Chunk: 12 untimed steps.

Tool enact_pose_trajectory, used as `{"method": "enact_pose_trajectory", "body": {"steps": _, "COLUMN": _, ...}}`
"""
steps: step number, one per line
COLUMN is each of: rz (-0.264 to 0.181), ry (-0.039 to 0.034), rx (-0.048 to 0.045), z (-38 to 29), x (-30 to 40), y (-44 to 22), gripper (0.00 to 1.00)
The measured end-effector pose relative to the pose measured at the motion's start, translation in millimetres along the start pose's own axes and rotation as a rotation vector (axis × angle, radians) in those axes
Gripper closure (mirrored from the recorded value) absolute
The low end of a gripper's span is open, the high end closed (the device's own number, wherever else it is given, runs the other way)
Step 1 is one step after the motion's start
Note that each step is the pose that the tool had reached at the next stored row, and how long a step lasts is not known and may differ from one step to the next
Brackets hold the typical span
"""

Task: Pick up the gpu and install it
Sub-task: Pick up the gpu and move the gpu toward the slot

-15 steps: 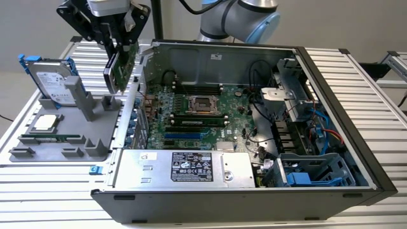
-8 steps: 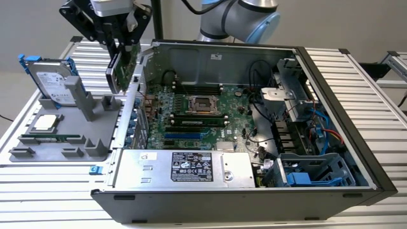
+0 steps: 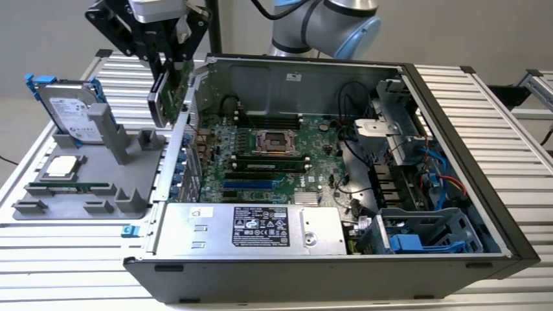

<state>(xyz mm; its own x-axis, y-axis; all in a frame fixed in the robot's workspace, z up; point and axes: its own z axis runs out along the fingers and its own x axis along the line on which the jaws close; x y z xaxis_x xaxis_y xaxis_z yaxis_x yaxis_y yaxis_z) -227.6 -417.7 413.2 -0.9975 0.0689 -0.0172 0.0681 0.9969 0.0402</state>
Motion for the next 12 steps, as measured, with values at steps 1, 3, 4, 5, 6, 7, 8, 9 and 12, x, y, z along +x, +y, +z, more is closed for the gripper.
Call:
{"method": "enact_pose_trajectory", "body": {"steps": 1, "rz": 0.0, "ry": 0.0, "rx": 0.0, "z": 0.0, "x": -0.5, "y": 0.0, "gripper": 1.0}}
{"method": "enact_pose_trajectory", "body": {"steps": 3, "rz": 0.0, "ry": 0.0, "rx": 0.0, "z": 0.0, "x": -1.6, "y": 0.1, "gripper": 1.0}}
{"method": "enact_pose_trajectory", "body": {"steps": 4, "rz": 0.0, "ry": 0.0, "rx": 0.0, "z": 0.1, "x": -2.3, "y": 0.2, "gripper": 1.0}}
{"method": "enact_pose_trajectory", "body": {"steps": 5, "rz": 0.0, "ry": 0.0, "rx": 0.0, "z": 0.1, "x": -2.8, "y": 0.2, "gripper": 1.0}}
{"method": "enact_pose_trajectory", "body": {"steps": 6, "rz": 0.0, "ry": 0.0, "rx": 0.0, "z": 0.1, "x": -3.4, "y": 0.2, "gripper": 1.0}}
{"method": "enact_pose_trajectory", "body": {"steps": 7, "rz": 0.0, "ry": 0.0, "rx": 0.0, "z": 0.1, "x": -4.0, "y": 0.3, "gripper": 1.0}}
{"method": "enact_pose_trajectory", "body": {"steps": 8, "rz": 0.0, "ry": 0.0, "rx": 0.0, "z": 0.1, "x": -4.5, "y": 0.3, "gripper": 1.0}}
{"method": "enact_pose_trajectory", "body": {"steps": 9, "rz": 0.0, "ry": 0.0, "rx": 0.0, "z": 0.1, "x": -5.0, "y": 0.3, "gripper": 1.0}}
{"method": "enact_pose_trajectory", "body": {"steps": 12, "rz": 0.0, "ry": 0.0, "rx": 0.0, "z": 0.1, "x": -6.7, "y": 0.5, "gripper": 1.0}}
